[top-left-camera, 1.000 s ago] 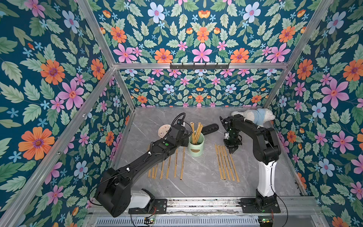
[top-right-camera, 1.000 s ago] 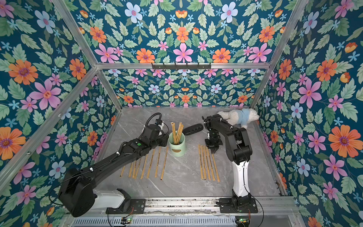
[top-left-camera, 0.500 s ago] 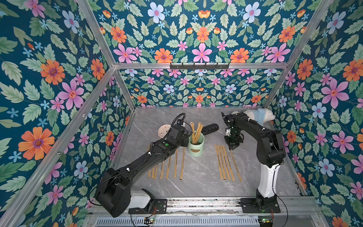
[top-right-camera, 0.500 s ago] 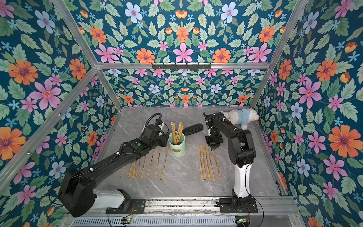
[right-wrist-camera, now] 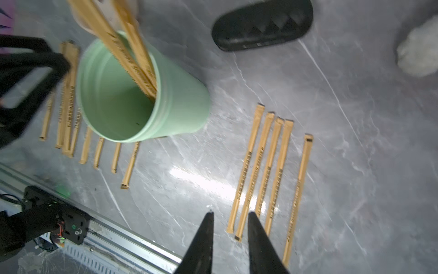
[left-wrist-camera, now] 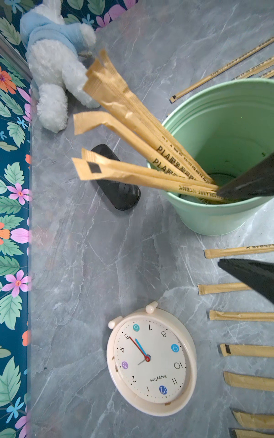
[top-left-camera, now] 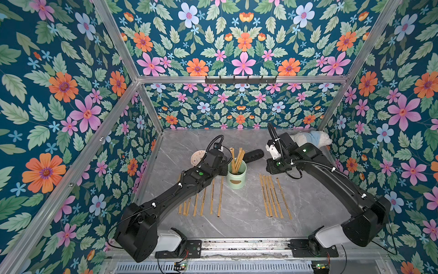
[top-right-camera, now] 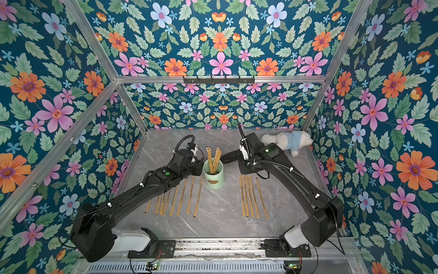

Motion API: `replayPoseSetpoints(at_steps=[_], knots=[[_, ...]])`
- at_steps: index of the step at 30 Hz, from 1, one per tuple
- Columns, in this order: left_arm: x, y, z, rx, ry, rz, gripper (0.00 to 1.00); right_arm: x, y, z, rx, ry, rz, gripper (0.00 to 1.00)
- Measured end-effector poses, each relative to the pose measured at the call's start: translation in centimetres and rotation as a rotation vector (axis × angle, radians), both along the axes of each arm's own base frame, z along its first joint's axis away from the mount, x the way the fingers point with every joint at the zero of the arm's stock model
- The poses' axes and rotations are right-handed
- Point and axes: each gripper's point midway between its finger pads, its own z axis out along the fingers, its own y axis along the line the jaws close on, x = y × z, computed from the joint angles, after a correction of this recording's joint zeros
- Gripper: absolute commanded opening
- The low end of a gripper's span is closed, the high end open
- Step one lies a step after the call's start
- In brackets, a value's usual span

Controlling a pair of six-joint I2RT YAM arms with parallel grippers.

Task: Take the straws out of the storage container
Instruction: Pick up the straw from the container.

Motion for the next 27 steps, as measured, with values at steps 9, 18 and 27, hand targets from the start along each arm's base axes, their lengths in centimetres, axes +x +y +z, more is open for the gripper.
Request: replayPoseSetpoints(at_steps=[9, 18, 27], knots=[[0.0, 0.1, 0.5, -0.01, -0.009, 0.004, 0.45, 2.8, 5.6, 1.8, 0.112, -0.158, 0.064, 0.31], [-0.1, 0.1, 0.4, -0.009, -0.007, 0.008, 0.45, 5.5, 8.3, -0.8, 0.122, -0.124, 0.066, 0.28], [-0.3, 0.4, -0.2, 0.002, 0.002, 0.011, 0.45, 6.9, 9.9, -3.4, 0.121, -0.081, 0.072, 0.24]])
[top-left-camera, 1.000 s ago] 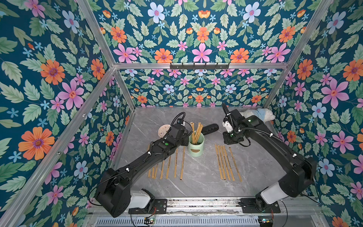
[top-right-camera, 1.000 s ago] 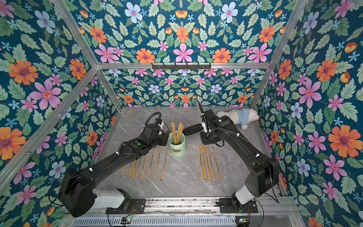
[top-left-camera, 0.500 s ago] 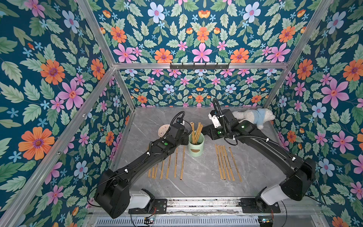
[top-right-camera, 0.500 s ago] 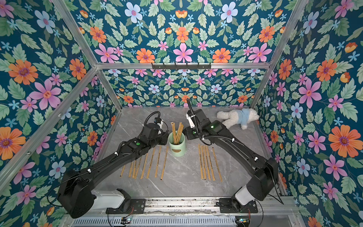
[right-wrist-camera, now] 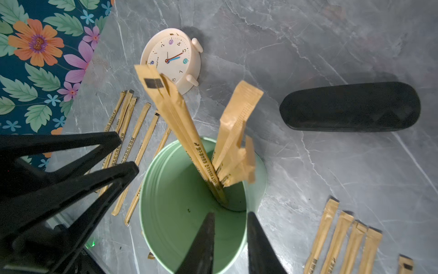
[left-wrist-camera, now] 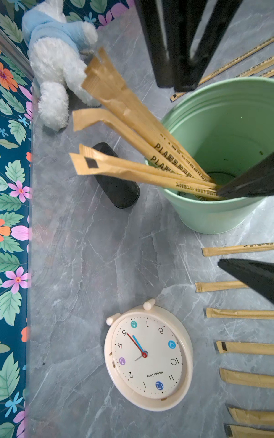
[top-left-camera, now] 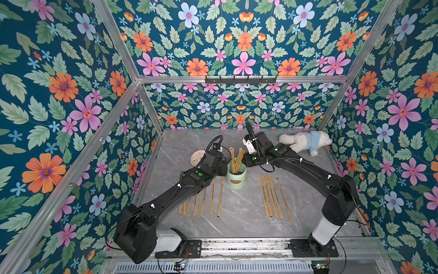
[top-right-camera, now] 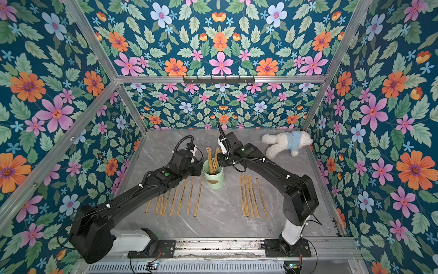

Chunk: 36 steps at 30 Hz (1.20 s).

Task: Take the straws out of the storage container
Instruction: Pick up the straw from the container.

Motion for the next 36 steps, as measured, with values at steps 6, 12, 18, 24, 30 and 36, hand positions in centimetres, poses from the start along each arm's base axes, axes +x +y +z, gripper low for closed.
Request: replayPoseSetpoints(at_steps=[6, 12, 18, 24, 30, 36], knots=[[-0.1, 0.2, 0.0, 0.002, -0.001, 0.003, 0.45, 0.5, 0.4, -0.4, -0.005, 0.005, 0.0, 0.22], [-0.2, 0.2, 0.2, -0.001, -0.005, 0.004, 0.45, 1.2, 0.5, -0.7, -0.021, 0.001, -0.011, 0.21], [-0.2, 0.3, 0.2, 0.0, -0.007, 0.006, 0.45, 1.7, 0.3, -1.0, -0.032, 0.003, -0.02, 0.21], [-0.2, 0.3, -0.1, 0.005, -0.001, 0.006, 0.45, 1.9, -0.1, -1.4, -0.043, 0.013, -0.026, 0.21], [-0.1, 0.3, -0.3, 0.009, 0.003, 0.006, 0.45, 2.1, 0.1, -1.4, -0.041, 0.013, -0.017, 0.21], [-0.1, 0.3, -0.5, 0.011, 0.006, 0.006, 0.45, 2.4, 0.6, -1.3, -0.037, 0.013, -0.001, 0.21]])
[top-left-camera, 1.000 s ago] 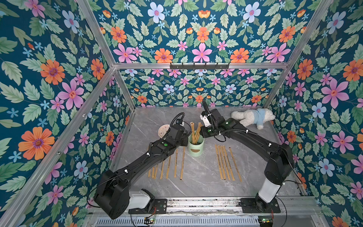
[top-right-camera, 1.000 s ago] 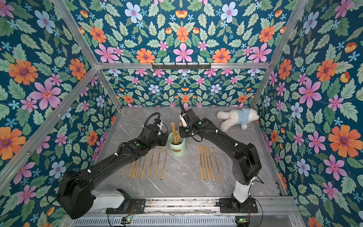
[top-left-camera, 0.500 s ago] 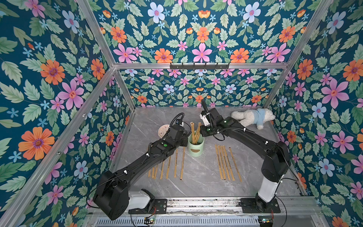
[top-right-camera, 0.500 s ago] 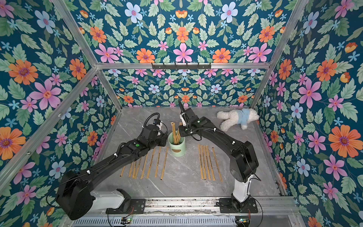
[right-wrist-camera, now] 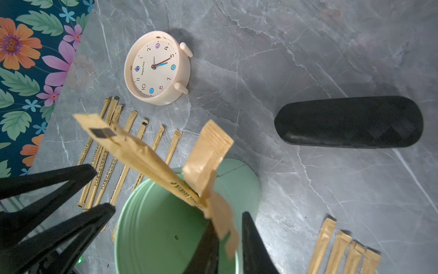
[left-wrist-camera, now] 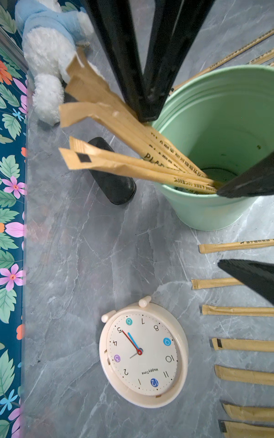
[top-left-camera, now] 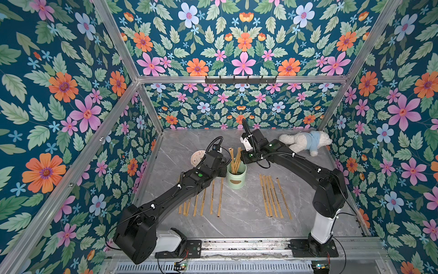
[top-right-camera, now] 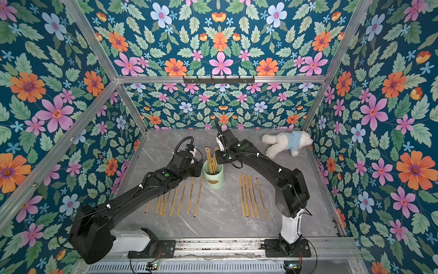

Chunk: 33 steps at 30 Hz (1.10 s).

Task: Take the straws out of the storage container
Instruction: Pick up the straw from the container.

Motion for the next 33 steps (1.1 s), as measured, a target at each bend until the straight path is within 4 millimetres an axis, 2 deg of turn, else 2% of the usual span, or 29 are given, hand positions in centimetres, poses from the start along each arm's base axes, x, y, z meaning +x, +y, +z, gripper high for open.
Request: replayPoseSetpoints(at_steps=[33], knots=[[0.0, 0.0, -0.5, -0.006, 0.014, 0.006, 0.45, 0.6, 1.3, 0.2, 0.007, 0.008, 0.057, 0.24]])
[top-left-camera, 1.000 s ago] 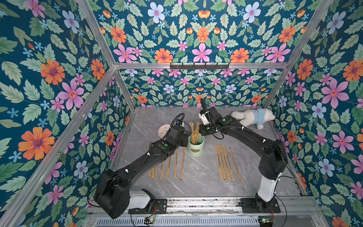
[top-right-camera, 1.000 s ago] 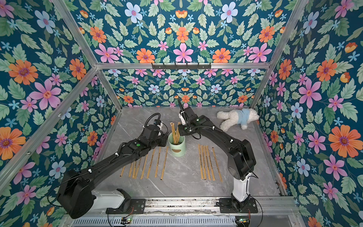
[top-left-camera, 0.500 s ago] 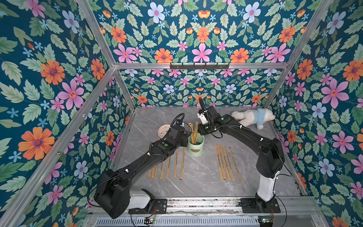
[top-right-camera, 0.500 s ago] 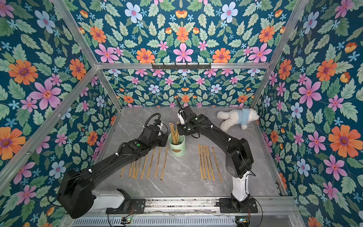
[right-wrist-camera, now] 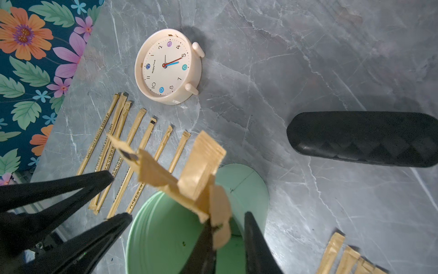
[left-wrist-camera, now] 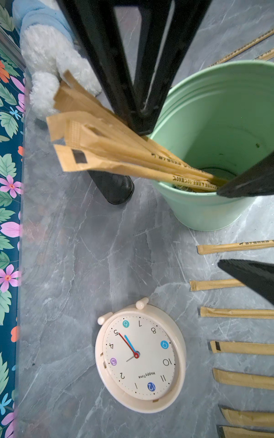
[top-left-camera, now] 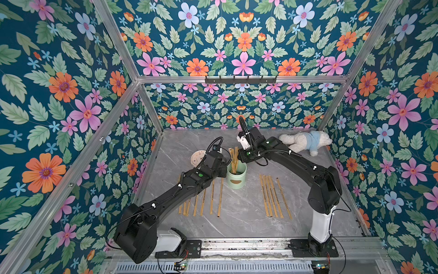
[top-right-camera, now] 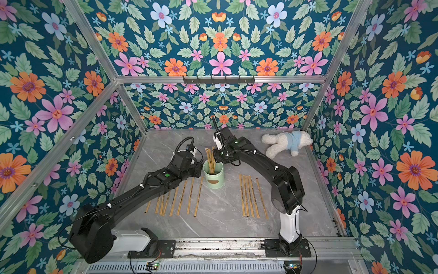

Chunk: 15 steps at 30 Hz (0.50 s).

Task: Take the straws out of the storage container
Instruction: Pick up the straw from the container.

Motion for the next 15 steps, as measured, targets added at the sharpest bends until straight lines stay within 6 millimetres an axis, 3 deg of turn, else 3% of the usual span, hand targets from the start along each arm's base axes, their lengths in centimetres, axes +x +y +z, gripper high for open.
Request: replayPoseSetpoints(at_steps=[15], knots=[[-0.25, 0.05, -0.86, 0.003, 0.017, -0.002, 0.45, 0.26, 0.81, -0.02, 0.012, 0.0, 0.029, 0.24]])
